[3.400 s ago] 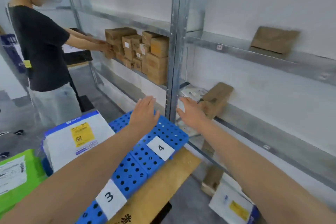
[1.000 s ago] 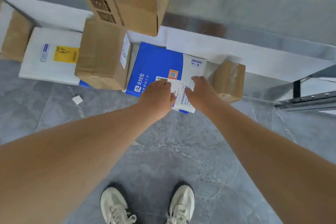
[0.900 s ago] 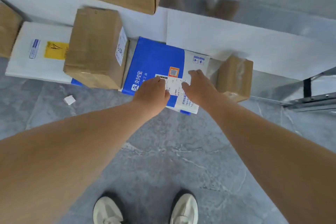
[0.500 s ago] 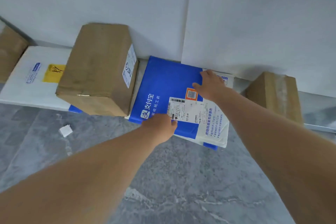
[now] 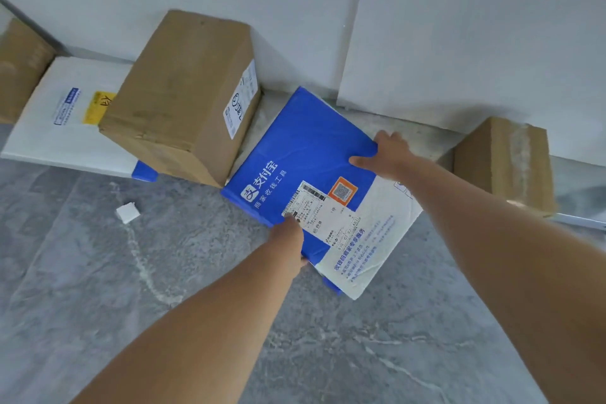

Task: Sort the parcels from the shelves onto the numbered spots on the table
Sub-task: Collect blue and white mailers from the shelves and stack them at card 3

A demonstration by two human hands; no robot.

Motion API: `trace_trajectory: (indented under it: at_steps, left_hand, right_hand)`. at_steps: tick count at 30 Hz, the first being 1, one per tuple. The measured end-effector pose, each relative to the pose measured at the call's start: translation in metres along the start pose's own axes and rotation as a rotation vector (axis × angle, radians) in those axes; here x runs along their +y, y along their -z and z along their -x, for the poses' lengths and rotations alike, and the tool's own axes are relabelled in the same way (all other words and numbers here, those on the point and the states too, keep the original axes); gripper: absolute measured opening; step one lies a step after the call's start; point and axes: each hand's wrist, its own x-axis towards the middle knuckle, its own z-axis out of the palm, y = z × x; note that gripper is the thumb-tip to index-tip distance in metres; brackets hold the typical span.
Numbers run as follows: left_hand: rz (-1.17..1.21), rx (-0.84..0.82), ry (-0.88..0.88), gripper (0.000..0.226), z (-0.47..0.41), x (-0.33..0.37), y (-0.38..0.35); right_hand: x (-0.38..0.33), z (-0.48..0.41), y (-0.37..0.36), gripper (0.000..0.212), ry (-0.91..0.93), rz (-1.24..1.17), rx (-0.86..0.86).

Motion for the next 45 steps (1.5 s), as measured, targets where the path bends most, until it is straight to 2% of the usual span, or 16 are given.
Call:
trace_trajectory:
  at_steps: [2, 4, 11, 13, 17, 22, 27, 31, 34, 38, 42, 45]
  left_hand:
    - [0.006, -0.054, 0.000, 0.041, 0.003, -0.011, 0.019]
    - [0.001, -0.060, -0.017, 0.036, 0.008, -0.027, 0.042]
    - [-0.027, 0.052, -0.154, 0.025, 0.101, -0.035, 0.081]
    - [-0.029, 0.071, -0.183, 0.022, 0.142, -0.031, 0.093]
    - [-0.043, 0.022, -0.249, 0.017, 0.228, -0.016, 0.118]
    - [-0.126, 0.034, -0.230, 0.019, 0.317, -0.003, 0.178]
    - [-0.008, 0.166, -0.272, 0.010, 0.368, -0.004, 0.259]
    - [0.135, 0.139, -0.298, 0.008, 0.421, -0.013, 0.316]
    - [0.224, 0.105, -0.329, 0.022, 0.486, -0.015, 0.348]
    - [0.376, 0.082, -0.376, 0.020, 0.588, -0.008, 0.386]
    - [0.517, 0.204, -0.502, 0.012, 0.687, 0.008, 0.431]
    - [0.551, 0.278, -0.625, 0.013, 0.758, 0.017, 0.465]
  right_hand:
    - [0.009, 0.022, -0.002, 0.045, 0.002, -0.170, 0.019]
    - [0.016, 0.046, 0.000, 0.037, 0.002, -0.263, 0.028]
    - [0.024, 0.155, 0.032, 0.036, -0.138, -0.609, 0.002]
    - [0.020, 0.193, 0.051, 0.038, -0.182, -0.662, 0.042]
    - [0.002, 0.264, 0.099, 0.027, -0.256, -0.734, 0.077]
    - [-0.038, 0.357, 0.125, 0.022, -0.321, -0.769, 0.035]
    - [-0.085, 0.425, 0.121, 0.022, -0.191, -0.770, -0.127]
    - [-0.124, 0.470, 0.145, 0.020, -0.065, -0.748, -0.171]
    - [-0.156, 0.515, 0.177, 0.024, 0.025, -0.747, -0.203]
    - [-0.207, 0.579, 0.237, 0.026, 0.172, -0.744, -0.231]
    - [-0.264, 0.643, 0.296, 0.014, 0.283, -0.836, -0.279]
    - [-0.308, 0.689, 0.327, 0.021, 0.370, -0.832, -0.270]
